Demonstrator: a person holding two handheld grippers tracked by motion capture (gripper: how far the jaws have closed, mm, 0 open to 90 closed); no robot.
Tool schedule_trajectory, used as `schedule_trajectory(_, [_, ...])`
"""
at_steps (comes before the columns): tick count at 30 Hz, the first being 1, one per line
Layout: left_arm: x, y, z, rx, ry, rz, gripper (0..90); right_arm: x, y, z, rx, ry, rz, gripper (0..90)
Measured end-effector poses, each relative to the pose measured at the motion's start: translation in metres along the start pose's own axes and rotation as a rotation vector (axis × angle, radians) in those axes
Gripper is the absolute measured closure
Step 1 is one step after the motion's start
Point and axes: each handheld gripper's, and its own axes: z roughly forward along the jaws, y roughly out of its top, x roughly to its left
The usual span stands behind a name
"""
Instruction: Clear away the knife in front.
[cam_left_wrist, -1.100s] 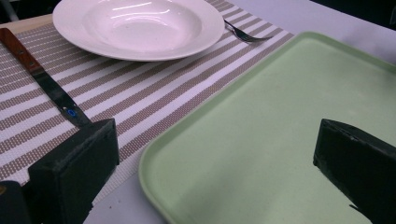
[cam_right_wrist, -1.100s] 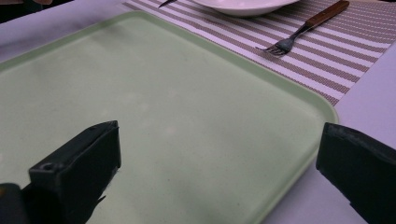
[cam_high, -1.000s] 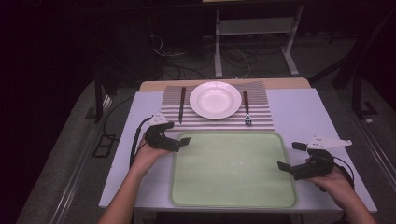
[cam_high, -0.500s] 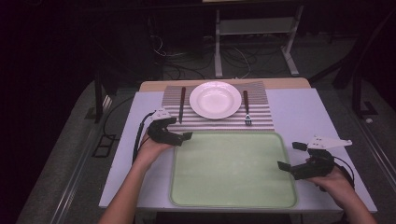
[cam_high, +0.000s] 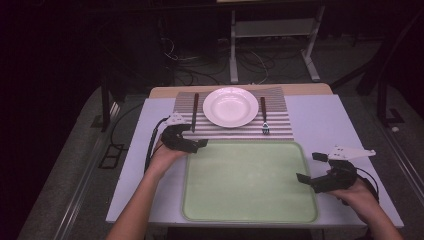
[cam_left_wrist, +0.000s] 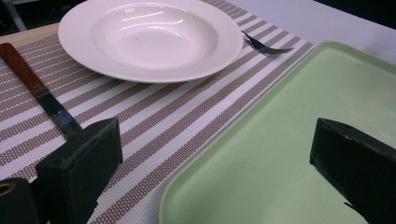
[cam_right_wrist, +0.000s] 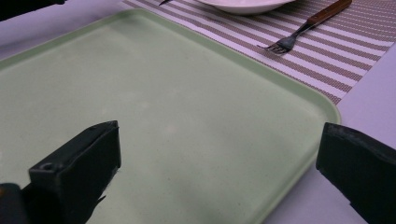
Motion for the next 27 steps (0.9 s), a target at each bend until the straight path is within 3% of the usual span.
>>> schedule_trajectory(12, [0.005,0.004,0.012,0.009,0.001,-0.002,1.9,0.0,0.0,0.0,-0.002,0.001,0.002,0.1])
schedule_trajectory(27, [0.021,0.009,0.022,0.004,0.04,-0.017,6.1,-0.001,0.0,0.0,0.003,-0.001,0.004,0.1])
